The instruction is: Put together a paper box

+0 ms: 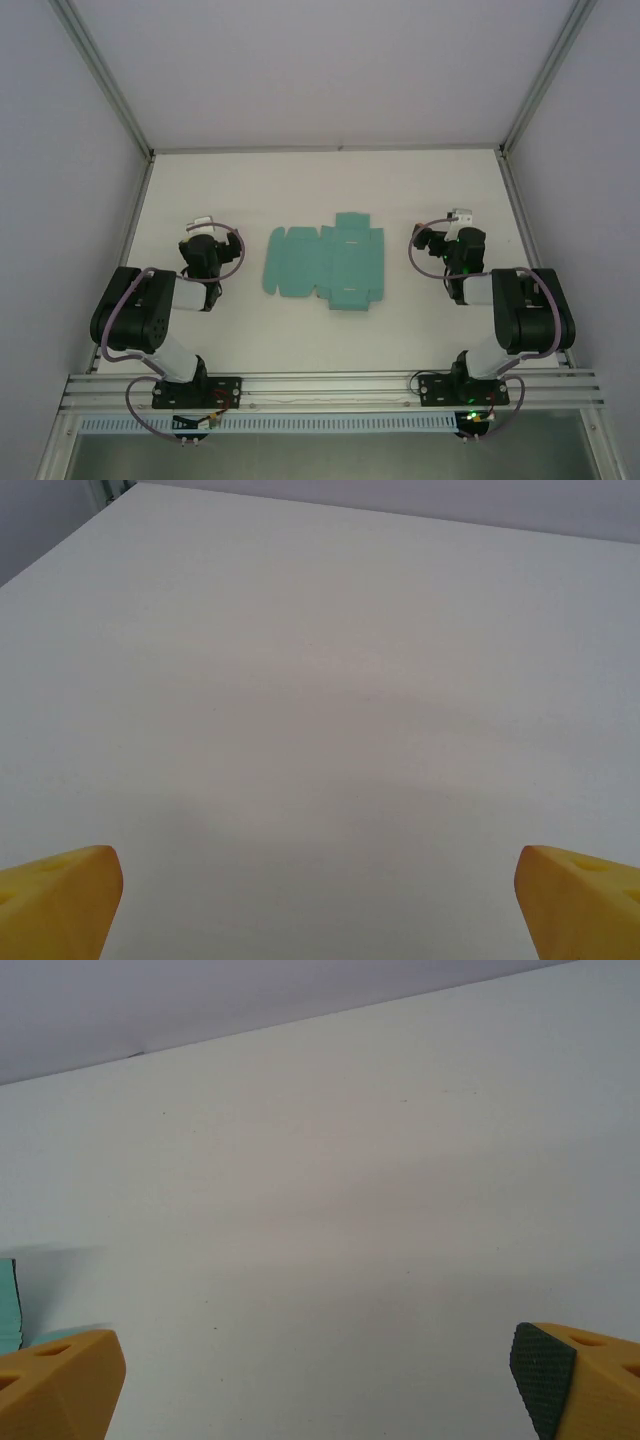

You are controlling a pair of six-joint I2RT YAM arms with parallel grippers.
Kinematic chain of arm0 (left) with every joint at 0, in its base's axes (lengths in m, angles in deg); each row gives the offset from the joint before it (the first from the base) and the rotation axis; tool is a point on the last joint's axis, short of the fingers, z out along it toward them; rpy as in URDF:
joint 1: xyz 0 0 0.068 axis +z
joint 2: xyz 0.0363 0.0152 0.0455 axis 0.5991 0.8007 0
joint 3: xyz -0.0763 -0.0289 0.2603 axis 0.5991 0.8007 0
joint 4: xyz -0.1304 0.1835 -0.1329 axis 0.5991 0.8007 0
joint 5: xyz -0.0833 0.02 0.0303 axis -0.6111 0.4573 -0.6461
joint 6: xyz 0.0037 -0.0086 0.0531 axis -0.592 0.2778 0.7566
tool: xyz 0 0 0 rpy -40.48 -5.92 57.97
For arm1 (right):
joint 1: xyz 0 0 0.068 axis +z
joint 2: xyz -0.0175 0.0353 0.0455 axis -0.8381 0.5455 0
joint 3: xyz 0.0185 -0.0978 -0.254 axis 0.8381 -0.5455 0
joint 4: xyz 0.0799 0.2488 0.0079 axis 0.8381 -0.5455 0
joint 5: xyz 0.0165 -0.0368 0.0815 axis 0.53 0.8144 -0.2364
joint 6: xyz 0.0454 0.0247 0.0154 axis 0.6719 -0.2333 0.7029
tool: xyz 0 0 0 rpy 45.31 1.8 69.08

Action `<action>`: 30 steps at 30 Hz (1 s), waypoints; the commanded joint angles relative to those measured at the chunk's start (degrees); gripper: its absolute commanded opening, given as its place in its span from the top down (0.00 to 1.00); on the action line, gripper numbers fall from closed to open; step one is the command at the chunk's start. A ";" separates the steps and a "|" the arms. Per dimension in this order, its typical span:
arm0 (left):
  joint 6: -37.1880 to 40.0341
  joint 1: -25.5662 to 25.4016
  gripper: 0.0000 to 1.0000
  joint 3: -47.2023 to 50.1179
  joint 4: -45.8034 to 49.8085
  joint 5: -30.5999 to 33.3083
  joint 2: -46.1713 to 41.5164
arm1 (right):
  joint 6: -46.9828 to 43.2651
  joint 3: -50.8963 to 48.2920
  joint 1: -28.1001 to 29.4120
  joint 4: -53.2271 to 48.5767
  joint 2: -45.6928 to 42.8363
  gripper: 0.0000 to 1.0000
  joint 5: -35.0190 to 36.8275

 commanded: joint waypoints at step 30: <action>1.64 0.75 0.00 -1.03 1.23 -6.39 -0.46 | 0.01 0.21 0.05 1.11 -0.09 0.00 -0.78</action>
